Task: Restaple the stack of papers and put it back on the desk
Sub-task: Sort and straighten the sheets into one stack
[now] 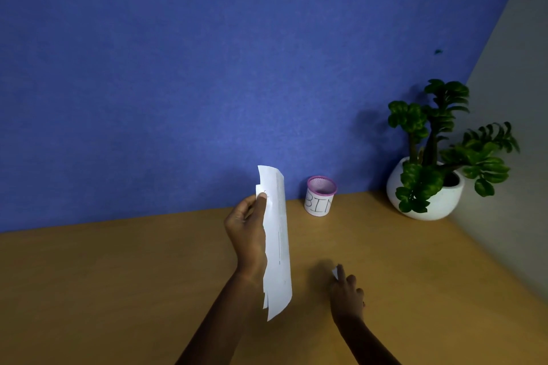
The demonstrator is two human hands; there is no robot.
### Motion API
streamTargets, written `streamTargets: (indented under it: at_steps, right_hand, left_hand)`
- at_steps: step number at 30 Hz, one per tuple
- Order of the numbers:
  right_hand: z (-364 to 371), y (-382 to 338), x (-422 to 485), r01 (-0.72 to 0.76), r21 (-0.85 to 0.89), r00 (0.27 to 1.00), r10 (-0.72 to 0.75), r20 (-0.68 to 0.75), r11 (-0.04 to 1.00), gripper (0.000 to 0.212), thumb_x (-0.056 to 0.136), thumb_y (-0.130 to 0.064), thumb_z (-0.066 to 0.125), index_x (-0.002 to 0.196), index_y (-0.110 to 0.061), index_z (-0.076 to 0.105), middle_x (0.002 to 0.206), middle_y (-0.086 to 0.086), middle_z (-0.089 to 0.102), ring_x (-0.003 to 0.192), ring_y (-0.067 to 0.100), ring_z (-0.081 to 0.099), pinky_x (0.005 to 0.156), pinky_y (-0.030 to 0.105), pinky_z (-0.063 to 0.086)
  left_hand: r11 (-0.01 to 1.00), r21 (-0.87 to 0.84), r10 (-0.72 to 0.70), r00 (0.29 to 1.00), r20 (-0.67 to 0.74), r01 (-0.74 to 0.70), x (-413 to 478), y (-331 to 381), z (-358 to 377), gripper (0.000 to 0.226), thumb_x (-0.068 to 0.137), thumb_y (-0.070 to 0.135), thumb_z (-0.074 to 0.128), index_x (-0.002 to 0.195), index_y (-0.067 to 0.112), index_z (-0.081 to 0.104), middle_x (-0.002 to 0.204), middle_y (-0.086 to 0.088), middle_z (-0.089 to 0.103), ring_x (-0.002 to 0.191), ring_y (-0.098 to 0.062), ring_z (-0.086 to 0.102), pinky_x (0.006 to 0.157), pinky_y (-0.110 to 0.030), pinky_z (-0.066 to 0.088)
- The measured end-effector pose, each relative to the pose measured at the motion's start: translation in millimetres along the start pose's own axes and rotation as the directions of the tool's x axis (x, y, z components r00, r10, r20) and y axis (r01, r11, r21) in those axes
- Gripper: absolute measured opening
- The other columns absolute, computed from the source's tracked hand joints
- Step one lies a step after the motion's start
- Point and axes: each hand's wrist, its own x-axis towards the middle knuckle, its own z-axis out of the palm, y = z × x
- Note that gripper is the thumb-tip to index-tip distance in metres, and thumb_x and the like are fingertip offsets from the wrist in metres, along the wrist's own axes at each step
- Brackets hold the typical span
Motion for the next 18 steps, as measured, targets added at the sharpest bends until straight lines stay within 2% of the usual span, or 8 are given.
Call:
streamTargets:
  at_steps: [5,10,12,14,16,18]
  right_hand:
    - [4,-5,3,-0.002,0.069,1.0,0.004,-0.022,0.998,0.048,0.097,-0.009,0.03,0.144,-0.007,0.017,0.157,0.008,0.004,0.132,0.026,0.03,0.107,0.04,0.037]
    - [3,-7,7,-0.029,0.186,1.0,0.029,-0.001,0.982,0.055,0.097,-0.006,0.024,0.145,-0.008,-0.002,0.157,0.008,0.007,0.142,0.026,0.016,0.115,0.038,0.023]
    - [2,-5,8,-0.004,0.152,1.0,0.003,0.01,0.988,0.052,0.098,-0.007,0.026,0.145,-0.008,0.005,0.158,0.008,0.002,0.144,0.027,0.01,0.116,0.039,0.022]
    - [0,-2,9,0.013,0.104,1.0,-0.015,0.015,0.994,0.047,0.098,-0.008,0.033,0.143,-0.008,0.022,0.158,0.011,0.002,0.144,0.03,0.011,0.116,0.041,0.026]
    - [-3,-2,10,0.03,0.06,0.999,-0.031,0.02,0.998,0.043,0.096,-0.007,0.039,0.138,-0.009,0.032,0.156,0.016,0.007,0.142,0.031,0.019,0.112,0.043,0.034]
    - [-6,-2,9,0.035,0.053,0.999,-0.036,0.025,0.998,0.044,0.094,-0.007,0.043,0.137,-0.011,0.034,0.155,0.018,0.011,0.139,0.031,0.027,0.109,0.043,0.039]
  left_hand:
    - [1.0,0.0,-0.011,1.0,-0.003,0.011,0,0,1,0.006,0.082,0.009,0.063,0.083,0.003,0.066,0.073,-0.001,0.064,0.072,-0.014,0.058,0.07,-0.026,0.049]
    - [0.999,-0.019,-0.03,1.0,0.004,0.03,-1,1,2,0.01,0.083,0.007,0.062,0.085,-0.002,0.066,0.074,-0.004,0.063,0.074,-0.016,0.057,0.073,-0.031,0.049]
    - [0.999,-0.017,-0.045,0.999,0.007,0.045,-3,2,2,0.007,0.083,0.007,0.062,0.084,0.001,0.066,0.078,-0.008,0.064,0.079,-0.02,0.058,0.077,-0.037,0.049]
    - [0.999,-0.011,-0.051,0.999,0.015,0.051,-4,3,2,0.005,0.083,0.007,0.062,0.083,0.004,0.066,0.08,-0.01,0.064,0.081,-0.023,0.058,0.08,-0.04,0.049]
    - [0.999,-0.013,-0.05,0.999,0.018,0.05,-5,3,2,0.004,0.083,0.007,0.062,0.082,0.005,0.065,0.076,-0.006,0.064,0.08,-0.022,0.058,0.079,-0.04,0.049]
    - [0.999,0.002,-0.049,0.999,0.02,0.049,-6,3,2,0.004,0.083,0.007,0.062,0.081,0.006,0.065,0.075,-0.005,0.064,0.08,-0.023,0.059,0.081,-0.042,0.05]
